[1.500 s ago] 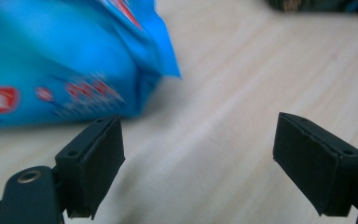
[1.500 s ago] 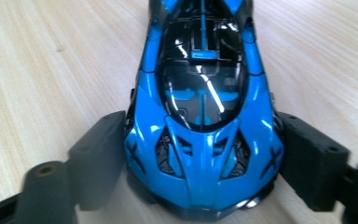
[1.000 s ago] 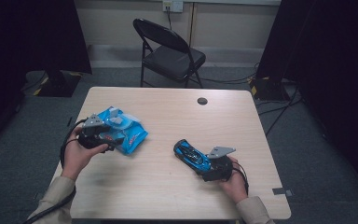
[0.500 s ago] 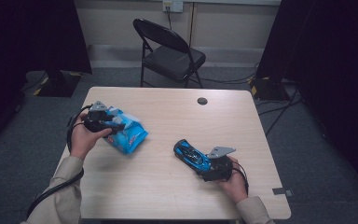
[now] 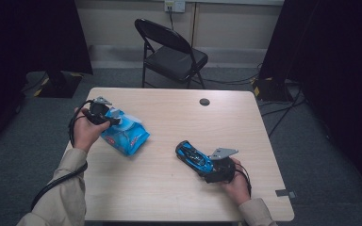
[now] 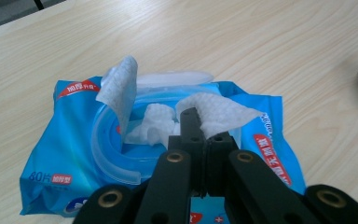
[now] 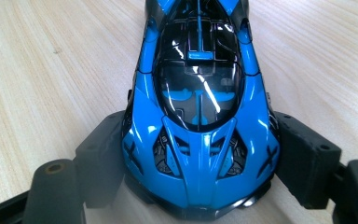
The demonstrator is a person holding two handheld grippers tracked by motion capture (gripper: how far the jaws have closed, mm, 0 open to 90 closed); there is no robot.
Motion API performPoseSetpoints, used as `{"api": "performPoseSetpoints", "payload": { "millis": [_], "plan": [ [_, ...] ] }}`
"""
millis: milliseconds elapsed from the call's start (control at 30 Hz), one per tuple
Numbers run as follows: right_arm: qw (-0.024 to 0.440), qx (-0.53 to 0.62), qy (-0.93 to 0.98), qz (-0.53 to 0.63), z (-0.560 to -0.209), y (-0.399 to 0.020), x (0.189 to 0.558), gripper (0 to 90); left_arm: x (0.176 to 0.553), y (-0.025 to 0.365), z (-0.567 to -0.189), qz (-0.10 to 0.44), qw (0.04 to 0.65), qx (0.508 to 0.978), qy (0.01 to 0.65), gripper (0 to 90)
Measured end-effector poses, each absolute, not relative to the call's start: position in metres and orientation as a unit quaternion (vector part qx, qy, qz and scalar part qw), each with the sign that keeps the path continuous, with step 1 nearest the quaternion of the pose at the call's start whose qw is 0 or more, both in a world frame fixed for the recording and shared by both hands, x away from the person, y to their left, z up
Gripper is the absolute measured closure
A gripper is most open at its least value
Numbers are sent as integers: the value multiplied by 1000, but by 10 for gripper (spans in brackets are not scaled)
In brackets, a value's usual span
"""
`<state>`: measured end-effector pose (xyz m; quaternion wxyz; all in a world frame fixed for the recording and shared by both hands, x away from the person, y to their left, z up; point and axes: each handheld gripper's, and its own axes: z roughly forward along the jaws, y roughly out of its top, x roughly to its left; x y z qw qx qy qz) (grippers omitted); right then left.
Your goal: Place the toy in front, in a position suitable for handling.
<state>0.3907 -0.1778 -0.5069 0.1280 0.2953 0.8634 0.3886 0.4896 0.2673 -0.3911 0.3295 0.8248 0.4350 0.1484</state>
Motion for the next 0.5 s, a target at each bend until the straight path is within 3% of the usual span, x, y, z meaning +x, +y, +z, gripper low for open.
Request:
{"api": "performPoseSetpoints", "payload": {
  "millis": [500],
  "plan": [
    [128, 296, 863, 389, -507, -178, 391, 251, 484, 257, -325, 137, 360, 815, 433, 899]
  ]
}}
